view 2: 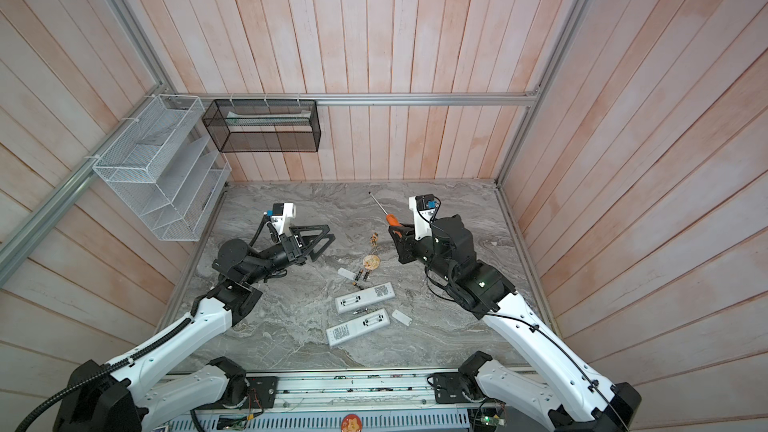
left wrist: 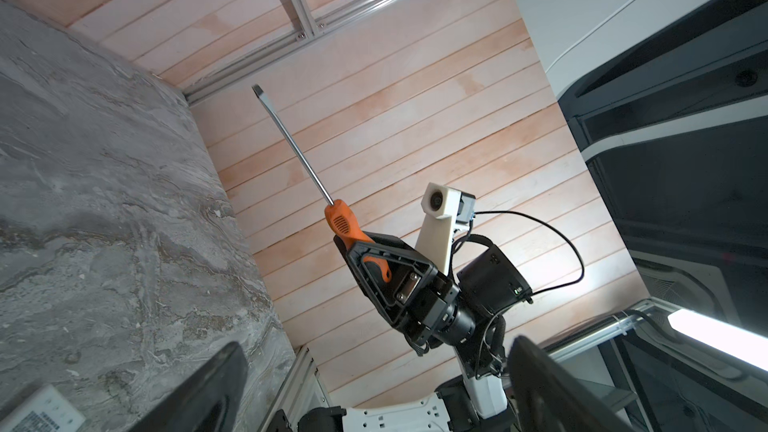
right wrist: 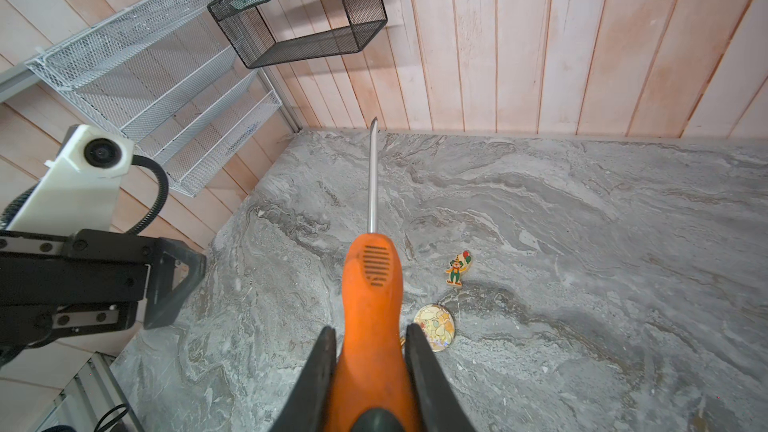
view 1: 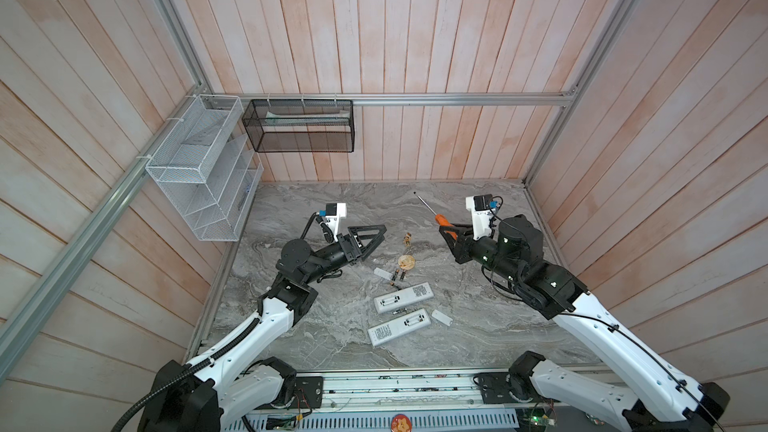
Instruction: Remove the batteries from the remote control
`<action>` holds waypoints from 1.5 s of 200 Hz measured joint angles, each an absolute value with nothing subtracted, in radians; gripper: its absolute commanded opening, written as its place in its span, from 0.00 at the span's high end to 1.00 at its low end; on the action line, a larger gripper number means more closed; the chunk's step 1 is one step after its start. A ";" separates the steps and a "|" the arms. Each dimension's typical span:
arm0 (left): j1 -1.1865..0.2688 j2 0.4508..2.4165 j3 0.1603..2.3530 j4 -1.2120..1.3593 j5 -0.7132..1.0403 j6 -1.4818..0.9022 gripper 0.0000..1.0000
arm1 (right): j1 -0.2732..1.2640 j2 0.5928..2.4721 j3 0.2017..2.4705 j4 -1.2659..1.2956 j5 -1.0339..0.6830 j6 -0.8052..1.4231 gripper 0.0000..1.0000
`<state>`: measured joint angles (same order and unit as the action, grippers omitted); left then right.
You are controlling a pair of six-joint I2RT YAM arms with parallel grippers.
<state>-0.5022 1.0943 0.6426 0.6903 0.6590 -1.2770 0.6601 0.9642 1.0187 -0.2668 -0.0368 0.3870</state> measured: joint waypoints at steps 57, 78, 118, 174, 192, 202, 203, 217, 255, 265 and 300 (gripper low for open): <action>-0.580 1.229 0.686 0.723 0.612 -1.278 0.05 | 0.669 0.988 1.000 -0.186 -0.150 0.462 1.00; -0.596 1.256 0.725 0.737 0.590 -1.275 0.10 | 0.688 0.987 0.983 -0.159 -0.179 0.486 1.00; -0.601 1.295 0.737 0.793 0.533 -1.294 0.18 | 0.730 0.987 0.957 -0.116 -0.220 0.524 1.00; -0.601 1.348 0.778 0.801 0.490 -1.310 0.34 | 0.772 0.990 0.955 -0.086 -0.238 0.532 1.00; -0.601 1.348 0.778 0.802 0.482 -1.308 0.44 | 0.776 0.997 0.955 -0.078 -0.239 0.532 1.00; -0.601 1.348 0.778 0.800 0.474 -1.312 0.50 | 0.779 1.002 0.953 -0.075 -0.239 0.532 1.00; -0.601 1.348 0.778 0.800 0.474 -1.310 0.51 | 0.779 1.002 0.952 -0.075 -0.239 0.532 1.00; -0.601 1.348 0.778 0.800 0.463 -1.312 0.60 | 0.781 1.007 0.948 -0.074 -0.239 0.533 1.00; -0.601 1.344 0.778 0.791 0.441 -1.331 0.87 | 0.786 1.010 0.941 -0.055 -0.242 0.541 1.00; -0.601 1.344 0.778 0.793 0.439 -1.346 0.93 | 0.787 1.010 0.940 -0.051 -0.242 0.542 1.00; -0.601 1.325 0.778 0.801 0.436 -1.405 1.00 | 0.792 1.008 0.930 -0.023 -0.260 0.537 1.00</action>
